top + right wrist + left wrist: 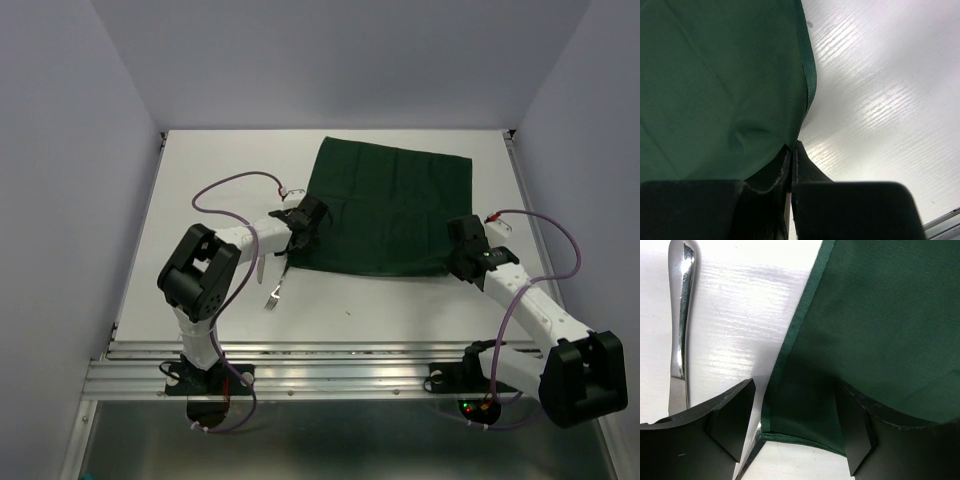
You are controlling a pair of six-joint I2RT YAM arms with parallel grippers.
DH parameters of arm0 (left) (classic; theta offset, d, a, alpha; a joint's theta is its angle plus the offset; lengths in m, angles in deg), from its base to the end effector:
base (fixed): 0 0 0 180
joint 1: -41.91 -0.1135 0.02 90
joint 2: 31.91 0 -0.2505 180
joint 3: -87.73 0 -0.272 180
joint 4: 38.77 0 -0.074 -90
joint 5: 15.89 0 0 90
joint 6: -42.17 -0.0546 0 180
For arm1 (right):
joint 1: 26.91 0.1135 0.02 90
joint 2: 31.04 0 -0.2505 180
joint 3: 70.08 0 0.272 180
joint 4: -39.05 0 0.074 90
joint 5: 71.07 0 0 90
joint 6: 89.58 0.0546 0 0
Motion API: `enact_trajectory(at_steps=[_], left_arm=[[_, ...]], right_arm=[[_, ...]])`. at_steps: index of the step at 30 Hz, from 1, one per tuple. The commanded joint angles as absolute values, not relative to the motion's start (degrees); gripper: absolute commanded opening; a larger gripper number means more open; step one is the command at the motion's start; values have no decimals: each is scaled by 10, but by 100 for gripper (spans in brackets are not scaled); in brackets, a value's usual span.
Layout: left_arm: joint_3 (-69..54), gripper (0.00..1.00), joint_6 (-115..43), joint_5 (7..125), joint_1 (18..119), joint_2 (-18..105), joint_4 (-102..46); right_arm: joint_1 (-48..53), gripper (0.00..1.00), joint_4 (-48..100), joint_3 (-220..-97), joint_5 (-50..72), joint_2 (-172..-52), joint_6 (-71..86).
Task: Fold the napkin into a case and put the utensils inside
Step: Flatten out the crumpled napkin at the center of the board.
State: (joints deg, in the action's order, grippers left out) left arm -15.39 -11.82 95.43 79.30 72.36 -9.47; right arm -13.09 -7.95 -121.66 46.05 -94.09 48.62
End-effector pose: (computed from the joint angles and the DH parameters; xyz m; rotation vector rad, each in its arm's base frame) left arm 0.3234 -0.2222 0.1268 -0.1089 2.4619 -0.0686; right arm 0.2362 0.0325 0.1782 0.8770 2.2744 -0.1490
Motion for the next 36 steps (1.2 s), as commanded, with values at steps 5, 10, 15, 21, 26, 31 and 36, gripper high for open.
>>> enact_trajectory(at_steps=[5,10,15,21,26,31,36], left_arm=[[-154,73,-130,937,791,736,-101],[-115,70,-157,918,791,769,-116],[-44,69,-199,889,780,812,-125],[41,69,-226,854,737,855,-118],[44,72,-237,874,736,816,-97],[6,75,-216,878,737,766,-56],[-59,76,-185,875,738,734,-58]], right_arm=[[-136,1,-59,-1217,471,-952,488],[-136,1,-48,-1220,473,-977,498],[-136,1,-27,-1240,493,-1020,505],[-136,1,-22,-1277,512,-1061,511],[-136,1,-22,-1276,501,-1050,512],[-136,1,-22,-1255,489,-1038,516],[-136,1,-22,-1238,482,-1030,518]])
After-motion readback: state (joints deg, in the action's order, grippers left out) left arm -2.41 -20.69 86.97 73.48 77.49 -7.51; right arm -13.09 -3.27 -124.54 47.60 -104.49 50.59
